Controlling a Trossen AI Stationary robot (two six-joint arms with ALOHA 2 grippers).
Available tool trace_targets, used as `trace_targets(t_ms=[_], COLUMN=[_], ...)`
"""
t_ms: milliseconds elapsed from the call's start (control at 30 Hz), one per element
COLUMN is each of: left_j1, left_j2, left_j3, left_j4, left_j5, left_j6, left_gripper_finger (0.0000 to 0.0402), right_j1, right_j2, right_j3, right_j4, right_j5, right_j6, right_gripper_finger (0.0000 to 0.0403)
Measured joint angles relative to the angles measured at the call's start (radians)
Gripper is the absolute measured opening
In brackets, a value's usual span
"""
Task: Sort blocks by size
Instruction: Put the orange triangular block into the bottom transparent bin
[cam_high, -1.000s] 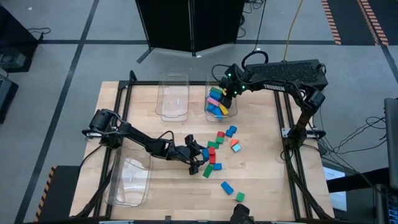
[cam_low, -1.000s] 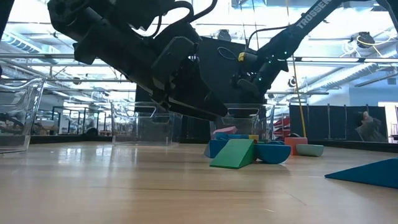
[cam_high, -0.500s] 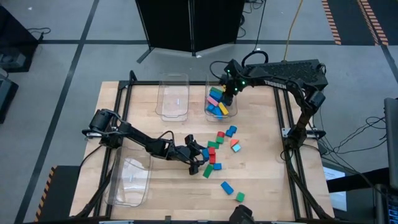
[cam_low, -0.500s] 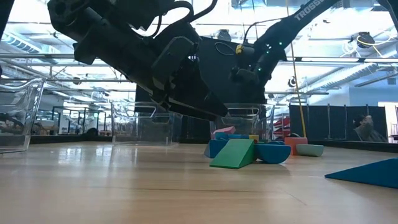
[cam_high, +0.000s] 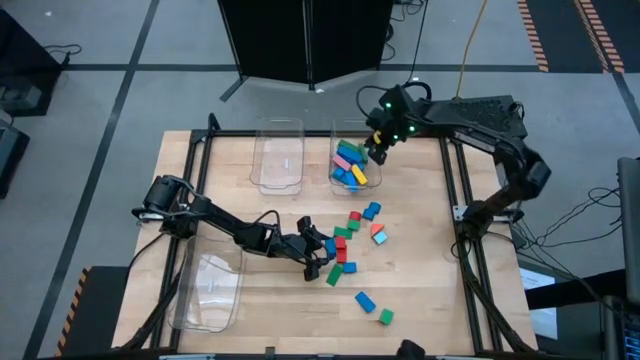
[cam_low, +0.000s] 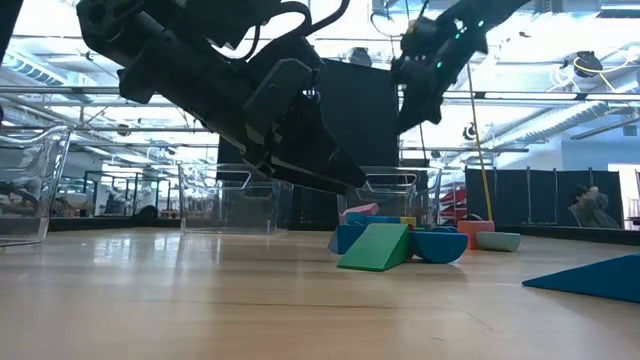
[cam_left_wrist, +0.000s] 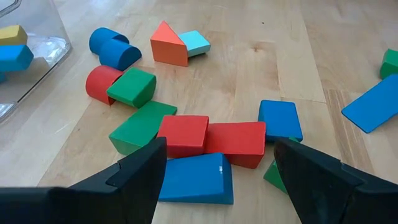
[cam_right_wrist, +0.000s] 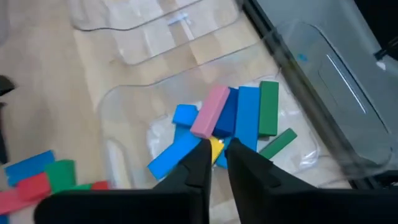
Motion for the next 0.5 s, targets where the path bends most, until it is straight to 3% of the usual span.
trace_targets(t_ms=[233, 500], left_j1=[0.000, 0.000], left_j2=[0.000, 0.000], left_j3=[0.000, 0.000], left_j4=[0.000, 0.001], left_j5=[0.000, 0.000], left_j6=[-0.002, -0.002], left_gripper_finger=[0.0297, 0.0297], right_j1=[0.045, 0.118], right_j2=[-0.158, -0.335], right_j3=[-0.081, -0.277], right_j4=[-0.017, 0.030], right_j5=[-0.002, -0.003], right_j6=[0.014, 0.077], right_gripper_finger=[0.0018, 0.0013])
